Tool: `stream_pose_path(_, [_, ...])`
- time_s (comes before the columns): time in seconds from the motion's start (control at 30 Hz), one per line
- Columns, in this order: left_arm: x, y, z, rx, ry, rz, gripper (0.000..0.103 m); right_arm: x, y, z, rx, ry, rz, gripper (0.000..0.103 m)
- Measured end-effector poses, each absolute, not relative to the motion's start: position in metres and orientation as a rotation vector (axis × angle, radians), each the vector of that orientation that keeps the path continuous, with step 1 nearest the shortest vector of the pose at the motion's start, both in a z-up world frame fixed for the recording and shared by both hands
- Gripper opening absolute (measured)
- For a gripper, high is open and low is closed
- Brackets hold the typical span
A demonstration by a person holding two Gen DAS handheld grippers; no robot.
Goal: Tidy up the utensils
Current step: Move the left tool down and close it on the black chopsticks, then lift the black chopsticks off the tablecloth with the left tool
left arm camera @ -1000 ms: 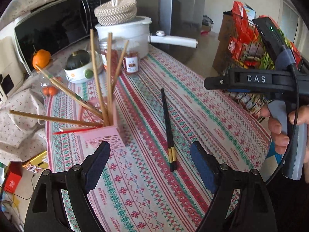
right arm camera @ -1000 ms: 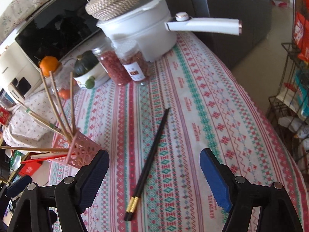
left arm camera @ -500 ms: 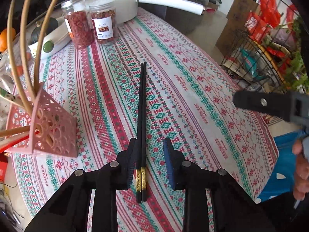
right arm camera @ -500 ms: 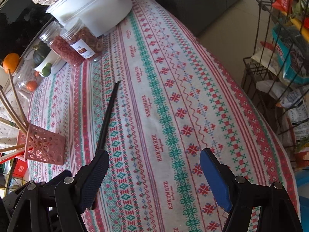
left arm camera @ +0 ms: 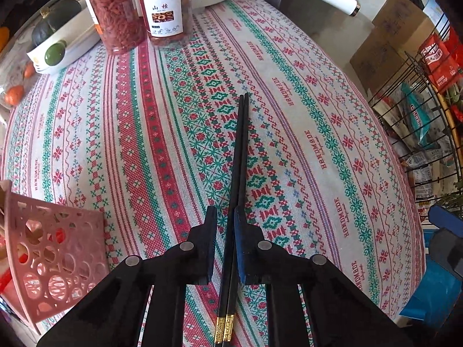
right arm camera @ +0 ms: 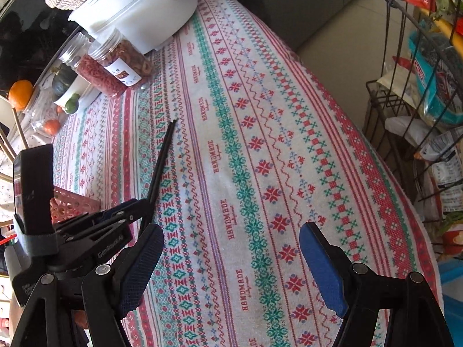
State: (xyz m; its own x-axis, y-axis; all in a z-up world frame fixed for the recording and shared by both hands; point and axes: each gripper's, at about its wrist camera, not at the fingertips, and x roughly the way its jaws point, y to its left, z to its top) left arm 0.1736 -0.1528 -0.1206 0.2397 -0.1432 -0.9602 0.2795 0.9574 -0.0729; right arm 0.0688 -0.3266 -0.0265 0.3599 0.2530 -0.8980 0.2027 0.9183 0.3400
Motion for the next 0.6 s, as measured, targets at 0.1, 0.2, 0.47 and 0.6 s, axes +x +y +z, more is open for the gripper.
stream_pose_path(0.1, [0.184,-0.160,-0.121,0.150,1.308,-0.292,0.013,0.069,-0.327,-0.025,0.431,1.211,0.041,0.082])
stream_pose_path(0.2, [0.189,-0.164,-0.121,0.173,1.322,-0.290,0.013,0.069,-0.327,-0.024,0.431,1.207,0.043,0.082])
stream_pose_path(0.47, [0.197,-0.179,-0.123,0.262,1.358,-0.302,0.013,0.067,-0.330,-0.026,0.439,1.208,0.034,0.082])
stream_pose_path(0.6, [0.203,-0.184,-0.124,0.267,1.364,-0.315,0.013,0.070,-0.330,-0.028,0.442,1.216,0.031,0.082])
